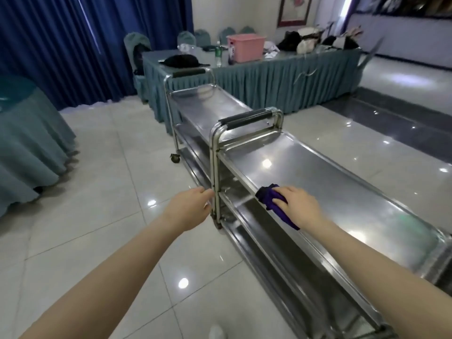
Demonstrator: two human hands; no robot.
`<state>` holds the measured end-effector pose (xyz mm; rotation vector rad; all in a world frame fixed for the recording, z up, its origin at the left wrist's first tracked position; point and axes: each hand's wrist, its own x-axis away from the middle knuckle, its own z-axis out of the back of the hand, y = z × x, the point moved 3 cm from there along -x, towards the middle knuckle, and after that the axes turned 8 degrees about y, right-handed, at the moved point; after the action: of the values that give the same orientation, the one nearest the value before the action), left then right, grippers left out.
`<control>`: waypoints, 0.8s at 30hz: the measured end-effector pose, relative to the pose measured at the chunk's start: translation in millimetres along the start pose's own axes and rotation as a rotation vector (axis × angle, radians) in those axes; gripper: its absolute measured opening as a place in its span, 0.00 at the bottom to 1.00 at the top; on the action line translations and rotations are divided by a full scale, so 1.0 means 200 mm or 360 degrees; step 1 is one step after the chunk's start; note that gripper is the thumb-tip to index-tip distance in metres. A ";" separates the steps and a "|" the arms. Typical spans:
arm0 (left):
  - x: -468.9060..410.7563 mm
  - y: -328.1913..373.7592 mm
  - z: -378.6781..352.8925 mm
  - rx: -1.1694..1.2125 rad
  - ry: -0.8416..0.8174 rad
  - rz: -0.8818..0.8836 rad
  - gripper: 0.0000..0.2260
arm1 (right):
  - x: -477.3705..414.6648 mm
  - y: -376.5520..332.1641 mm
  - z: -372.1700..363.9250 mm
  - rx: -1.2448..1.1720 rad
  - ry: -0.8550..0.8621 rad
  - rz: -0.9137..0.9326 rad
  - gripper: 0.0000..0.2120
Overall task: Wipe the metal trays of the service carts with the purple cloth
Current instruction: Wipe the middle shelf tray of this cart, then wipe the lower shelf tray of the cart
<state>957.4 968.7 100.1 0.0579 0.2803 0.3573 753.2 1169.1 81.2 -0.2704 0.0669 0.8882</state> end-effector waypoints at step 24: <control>-1.45 -0.48 -0.54 0.0292 -0.0264 -0.0870 0.17 | -0.83 -0.09 -0.27 0.0019 0.0288 -0.0797 0.17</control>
<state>697.7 777.7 61.4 0.1857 0.1547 -0.2168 664.2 1018.6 60.3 -0.3378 0.1646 0.3646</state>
